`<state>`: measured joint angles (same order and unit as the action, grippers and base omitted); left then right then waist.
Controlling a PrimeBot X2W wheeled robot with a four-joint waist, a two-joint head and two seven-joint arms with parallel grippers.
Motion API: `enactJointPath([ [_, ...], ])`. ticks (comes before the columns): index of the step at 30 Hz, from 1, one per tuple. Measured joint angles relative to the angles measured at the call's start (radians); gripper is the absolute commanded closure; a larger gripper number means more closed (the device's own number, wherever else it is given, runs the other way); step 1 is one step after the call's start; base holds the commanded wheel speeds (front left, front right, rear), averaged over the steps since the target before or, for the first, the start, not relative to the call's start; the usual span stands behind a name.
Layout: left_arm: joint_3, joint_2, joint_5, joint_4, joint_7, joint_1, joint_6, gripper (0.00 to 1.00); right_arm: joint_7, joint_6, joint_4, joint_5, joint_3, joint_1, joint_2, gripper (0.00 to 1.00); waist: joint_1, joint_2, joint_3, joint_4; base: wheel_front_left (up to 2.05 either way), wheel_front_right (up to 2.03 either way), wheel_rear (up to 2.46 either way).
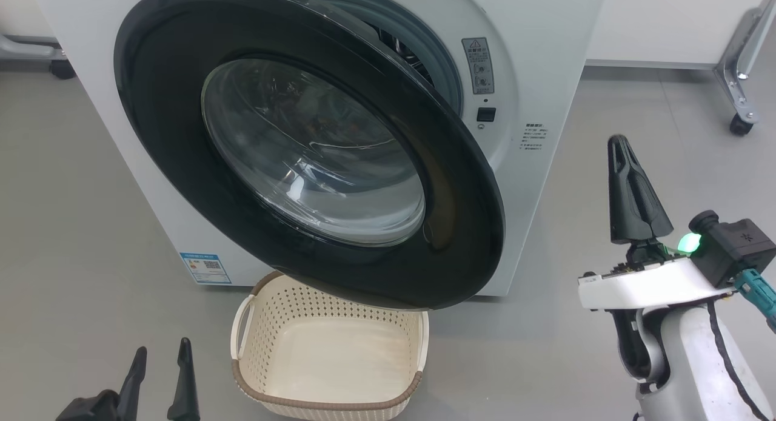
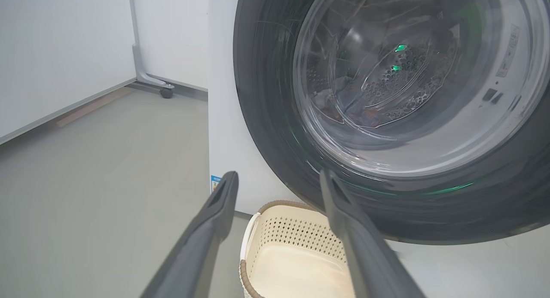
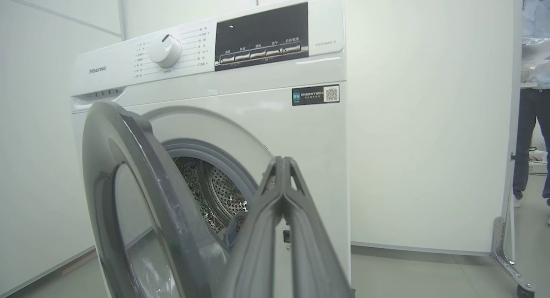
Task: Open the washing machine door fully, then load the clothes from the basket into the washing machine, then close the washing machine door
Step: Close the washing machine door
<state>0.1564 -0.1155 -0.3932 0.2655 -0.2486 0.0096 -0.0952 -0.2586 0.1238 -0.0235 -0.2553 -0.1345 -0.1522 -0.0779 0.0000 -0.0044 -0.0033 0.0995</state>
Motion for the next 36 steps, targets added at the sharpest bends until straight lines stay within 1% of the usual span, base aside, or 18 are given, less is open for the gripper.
enactJointPath([
  [4,-0.003,0.010,0.006,0.000,0.000,0.000,0.000,0.00,0.000,0.000,-0.075,-0.001,-0.067,-0.044,0.004,1.00,0.0000,0.0000,-0.001,0.004,0.00,0.00,0.00],
  [8,-0.005,0.013,0.009,0.000,0.000,0.000,-0.007,0.00,-0.001,0.000,-0.107,-0.003,-0.154,-0.058,0.005,1.00,0.0000,0.0000,-0.002,0.011,0.00,0.00,0.00],
  [13,-0.010,0.014,0.010,0.000,0.000,0.000,-0.008,0.00,-0.001,0.000,-0.087,-0.008,-0.260,-0.055,-0.002,1.00,0.0000,0.0000,-0.003,0.021,0.00,0.00,0.00],
  [18,-0.017,0.020,0.010,0.000,0.000,0.000,-0.008,0.00,-0.001,0.000,-0.040,-0.009,-0.323,-0.033,-0.019,1.00,0.0000,0.0000,0.000,0.031,0.00,0.00,0.00],
  [24,-0.013,0.026,0.016,0.000,0.000,0.000,-0.009,0.00,-0.001,0.000,0.015,-0.012,-0.359,-0.015,-0.028,1.00,0.0000,0.0000,0.008,0.043,0.00,0.00,0.00],
  [28,0.007,0.032,0.021,-0.001,0.000,0.000,-0.016,0.00,-0.001,0.000,0.030,-0.019,-0.351,-0.015,-0.038,1.00,0.0000,0.0000,0.019,0.053,0.00,0.00,0.00],
  [36,0.019,0.046,0.021,-0.016,0.000,-0.004,-0.017,0.00,-0.001,0.000,0.050,-0.019,-0.336,-0.018,-0.046,1.00,0.0000,0.0000,0.058,0.078,0.00,0.00,0.00],
])
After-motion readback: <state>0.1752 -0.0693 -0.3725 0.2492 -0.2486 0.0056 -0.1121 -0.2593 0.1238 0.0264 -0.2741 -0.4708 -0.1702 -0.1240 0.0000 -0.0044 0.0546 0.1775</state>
